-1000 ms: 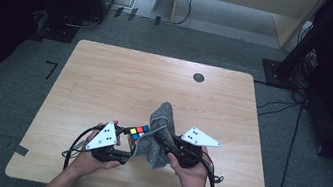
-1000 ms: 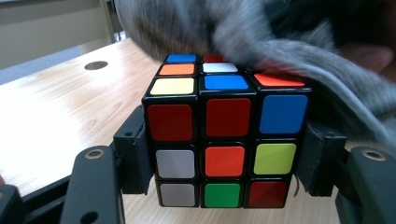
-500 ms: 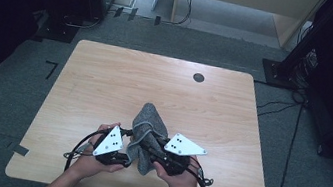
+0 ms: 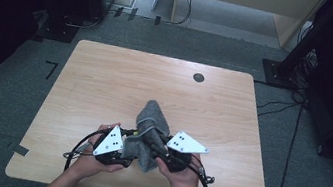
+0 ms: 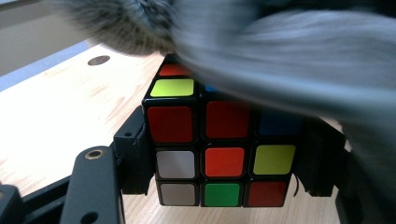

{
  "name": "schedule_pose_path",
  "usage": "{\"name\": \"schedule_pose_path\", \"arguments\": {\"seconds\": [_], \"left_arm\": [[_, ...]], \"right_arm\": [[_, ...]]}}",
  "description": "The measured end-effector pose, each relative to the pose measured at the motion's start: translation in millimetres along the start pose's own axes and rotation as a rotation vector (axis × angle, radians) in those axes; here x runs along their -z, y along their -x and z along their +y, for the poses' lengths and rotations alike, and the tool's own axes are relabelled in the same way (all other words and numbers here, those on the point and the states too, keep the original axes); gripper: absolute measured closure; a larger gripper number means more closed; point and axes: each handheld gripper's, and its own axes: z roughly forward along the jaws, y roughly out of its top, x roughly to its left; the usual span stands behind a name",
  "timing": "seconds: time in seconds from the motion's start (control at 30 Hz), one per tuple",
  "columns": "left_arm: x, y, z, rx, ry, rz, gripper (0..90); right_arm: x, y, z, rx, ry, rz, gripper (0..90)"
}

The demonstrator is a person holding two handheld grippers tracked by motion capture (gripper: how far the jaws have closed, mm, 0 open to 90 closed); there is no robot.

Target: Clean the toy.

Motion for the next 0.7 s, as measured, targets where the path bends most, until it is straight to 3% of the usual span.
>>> {"name": "schedule_pose_path", "arguments": {"seconds": [0.07,0.17,0.23,0.3,0.33,0.4,0.47,0.53,0.57,0.63,0.7], "left_arm": [[0.2,-1.0,-0.2,0.005,0.005,0.0,34.3],[-0.5,-1.3,0.6,0.012,0.006,0.002,34.3],[-2.2,-0.7,0.2,0.013,-0.006,0.011,34.3],[-2.6,0.3,0.4,0.01,-0.009,0.015,34.2],[-2.1,0.9,1.2,0.005,-0.007,0.017,34.2],[-1.2,1.9,2.2,0.003,-0.007,0.019,34.3],[-0.2,1.2,2.6,0.007,-0.002,0.014,34.3],[-0.2,-0.1,2.6,0.015,-0.001,0.022,34.3],[-0.8,-0.8,2.6,0.017,-0.006,0.026,34.2],[-3.4,-0.4,2.4,0.015,-0.022,0.049,34.3],[-4.3,1.0,2.9,0.013,-0.025,0.049,34.2]], "right_arm": [[4.6,13.6,-3.5,-0.049,-0.018,-0.06,74.9],[7.6,11.4,-3.1,-0.044,-0.014,-0.061,75.2],[6.3,-1.6,0.6,-0.016,0.025,-0.007,75.1],[3.5,-15.0,3.1,0.02,0.037,0.069,75.1],[1.6,-20.3,3.2,0.039,0.026,0.081,75.0],[-1.4,-22.3,1.7,0.073,0.01,0.057,74.7],[0.3,-12.6,0.3,0.03,0.013,0.028,74.7],[4.8,-0.3,-1.1,0.001,0.005,-0.056,75.4],[7.4,4.9,-1.2,-0.027,0.003,-0.07,75.7],[7.8,2.1,0.8,-0.049,0.024,-0.043,75.8],[4.5,-9.9,2.5,-0.003,0.024,0.009,75.5]]}}
